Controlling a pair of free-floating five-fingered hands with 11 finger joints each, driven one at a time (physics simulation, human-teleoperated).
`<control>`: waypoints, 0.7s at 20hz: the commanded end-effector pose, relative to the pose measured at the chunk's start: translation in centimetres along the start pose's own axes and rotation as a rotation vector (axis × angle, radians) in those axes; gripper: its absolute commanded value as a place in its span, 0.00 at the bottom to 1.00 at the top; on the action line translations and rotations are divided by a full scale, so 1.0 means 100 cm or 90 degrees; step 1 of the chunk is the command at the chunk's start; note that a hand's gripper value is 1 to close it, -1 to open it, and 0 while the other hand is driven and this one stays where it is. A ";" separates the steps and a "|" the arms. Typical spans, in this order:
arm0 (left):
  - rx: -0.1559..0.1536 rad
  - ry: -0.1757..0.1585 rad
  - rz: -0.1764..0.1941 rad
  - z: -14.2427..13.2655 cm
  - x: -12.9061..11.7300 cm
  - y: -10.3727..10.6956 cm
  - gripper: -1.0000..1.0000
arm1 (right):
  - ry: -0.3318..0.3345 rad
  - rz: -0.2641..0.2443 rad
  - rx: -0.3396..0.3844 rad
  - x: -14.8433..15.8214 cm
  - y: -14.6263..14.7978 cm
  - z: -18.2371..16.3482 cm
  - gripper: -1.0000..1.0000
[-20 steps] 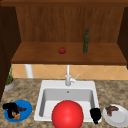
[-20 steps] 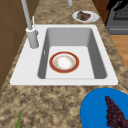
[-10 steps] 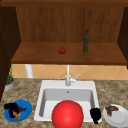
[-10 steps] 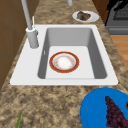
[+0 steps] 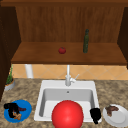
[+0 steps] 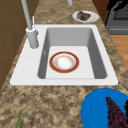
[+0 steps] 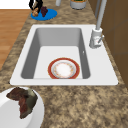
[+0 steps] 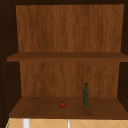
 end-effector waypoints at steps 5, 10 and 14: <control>0.000 -0.017 0.009 -0.014 0.026 0.020 0.00 | 0.000 0.000 0.000 0.000 0.000 0.000 0.50; -0.017 0.021 0.028 -0.028 0.033 0.028 0.00 | 0.000 0.000 0.000 0.000 0.000 0.000 0.50; -0.016 0.030 0.042 -0.029 0.046 0.040 0.00 | 0.000 0.000 0.000 0.000 0.000 0.000 0.50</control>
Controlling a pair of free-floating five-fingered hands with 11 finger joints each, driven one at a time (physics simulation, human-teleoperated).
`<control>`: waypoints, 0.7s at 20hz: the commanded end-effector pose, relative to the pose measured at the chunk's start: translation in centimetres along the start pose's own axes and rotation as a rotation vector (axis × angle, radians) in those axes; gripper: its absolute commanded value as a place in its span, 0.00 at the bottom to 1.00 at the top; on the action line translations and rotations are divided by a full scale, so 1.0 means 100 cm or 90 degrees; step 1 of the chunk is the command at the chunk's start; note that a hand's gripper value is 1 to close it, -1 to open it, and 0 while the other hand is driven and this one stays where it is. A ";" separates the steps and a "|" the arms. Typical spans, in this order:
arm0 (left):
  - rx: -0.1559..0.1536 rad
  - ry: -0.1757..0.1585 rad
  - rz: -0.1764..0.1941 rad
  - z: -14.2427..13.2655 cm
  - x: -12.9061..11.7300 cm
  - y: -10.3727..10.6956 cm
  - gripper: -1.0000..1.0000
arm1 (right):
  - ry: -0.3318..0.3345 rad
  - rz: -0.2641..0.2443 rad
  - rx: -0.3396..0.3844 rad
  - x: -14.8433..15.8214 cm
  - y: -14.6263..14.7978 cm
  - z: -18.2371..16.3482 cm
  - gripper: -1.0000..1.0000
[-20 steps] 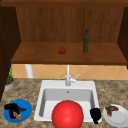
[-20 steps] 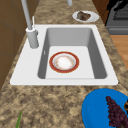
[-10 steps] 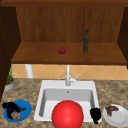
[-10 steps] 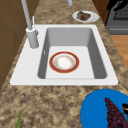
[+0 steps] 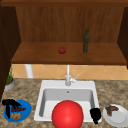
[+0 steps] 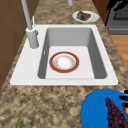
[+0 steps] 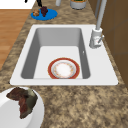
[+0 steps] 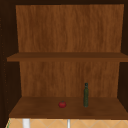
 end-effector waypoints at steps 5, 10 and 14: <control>0.006 0.052 0.007 0.008 0.021 0.021 0.00 | 0.000 0.000 0.000 0.000 0.000 0.000 0.50; -0.005 0.085 -0.008 0.007 0.017 0.034 0.00 | 0.000 0.000 0.000 0.000 0.000 0.000 0.50; -0.003 0.089 -0.007 0.017 -0.003 0.043 0.00 | 0.000 0.000 0.000 0.000 0.000 0.000 0.50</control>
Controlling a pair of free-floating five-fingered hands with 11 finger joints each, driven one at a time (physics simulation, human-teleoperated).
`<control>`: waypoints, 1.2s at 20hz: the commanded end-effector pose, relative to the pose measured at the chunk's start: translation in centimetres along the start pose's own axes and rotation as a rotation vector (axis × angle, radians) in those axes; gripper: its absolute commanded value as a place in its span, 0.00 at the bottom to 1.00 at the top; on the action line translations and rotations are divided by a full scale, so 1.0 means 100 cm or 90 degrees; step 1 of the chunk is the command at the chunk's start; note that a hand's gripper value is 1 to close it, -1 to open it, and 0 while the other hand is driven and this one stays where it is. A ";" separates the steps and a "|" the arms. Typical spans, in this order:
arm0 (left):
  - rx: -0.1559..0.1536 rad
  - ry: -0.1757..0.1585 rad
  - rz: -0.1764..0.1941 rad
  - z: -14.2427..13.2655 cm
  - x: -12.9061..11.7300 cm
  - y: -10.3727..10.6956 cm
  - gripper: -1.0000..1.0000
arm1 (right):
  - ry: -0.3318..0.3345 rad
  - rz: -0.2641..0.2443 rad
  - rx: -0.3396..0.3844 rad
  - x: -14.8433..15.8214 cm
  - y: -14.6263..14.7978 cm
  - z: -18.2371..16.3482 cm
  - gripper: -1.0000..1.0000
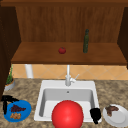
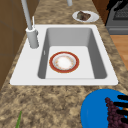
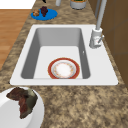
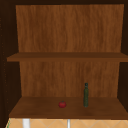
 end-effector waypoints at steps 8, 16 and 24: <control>-0.005 0.009 -0.056 0.023 -0.069 0.022 0.00 | 0.000 0.000 0.000 0.000 0.000 0.000 0.50; -0.024 0.013 -0.106 0.033 -0.106 -0.005 0.00 | 0.000 0.000 0.000 0.000 0.000 0.000 0.50; -0.021 -0.004 -0.067 0.050 -0.136 0.004 0.00 | 0.000 0.000 0.000 0.000 0.000 0.000 0.50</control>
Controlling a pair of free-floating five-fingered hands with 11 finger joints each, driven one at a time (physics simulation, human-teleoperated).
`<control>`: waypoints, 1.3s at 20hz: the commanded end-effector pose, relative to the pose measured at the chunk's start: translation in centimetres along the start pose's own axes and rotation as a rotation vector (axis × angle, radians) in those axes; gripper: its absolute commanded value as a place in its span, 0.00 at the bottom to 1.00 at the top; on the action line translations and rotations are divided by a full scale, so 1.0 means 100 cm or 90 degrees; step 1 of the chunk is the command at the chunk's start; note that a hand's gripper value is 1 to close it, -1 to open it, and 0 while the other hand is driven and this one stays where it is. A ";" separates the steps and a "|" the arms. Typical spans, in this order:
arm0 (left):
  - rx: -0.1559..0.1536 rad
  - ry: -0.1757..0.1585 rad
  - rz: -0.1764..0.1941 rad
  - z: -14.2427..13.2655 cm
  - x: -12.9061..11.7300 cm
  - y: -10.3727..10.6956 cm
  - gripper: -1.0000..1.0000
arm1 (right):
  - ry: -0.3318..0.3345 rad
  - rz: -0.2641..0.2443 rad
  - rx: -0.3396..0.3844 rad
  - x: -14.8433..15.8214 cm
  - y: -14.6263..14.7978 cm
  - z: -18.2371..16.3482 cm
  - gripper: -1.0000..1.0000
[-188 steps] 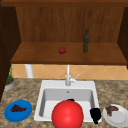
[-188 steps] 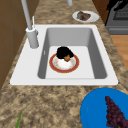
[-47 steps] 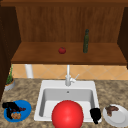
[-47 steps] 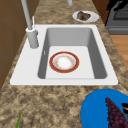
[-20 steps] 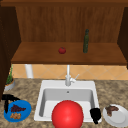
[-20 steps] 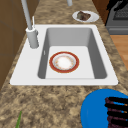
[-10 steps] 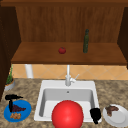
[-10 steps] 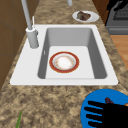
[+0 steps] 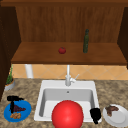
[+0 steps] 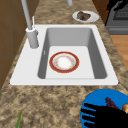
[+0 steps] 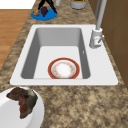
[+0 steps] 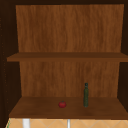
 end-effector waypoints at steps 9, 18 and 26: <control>-0.029 -0.026 -0.058 0.014 0.005 -0.005 1.00 | 0.000 0.000 0.000 0.000 0.000 0.000 0.50; -0.020 -0.019 -0.125 0.004 0.027 -0.013 1.00 | 0.000 0.000 0.000 0.000 0.000 0.000 0.50; -0.001 -0.006 -0.109 -0.020 0.045 0.024 1.00 | 0.000 0.000 0.000 0.000 0.000 0.000 0.50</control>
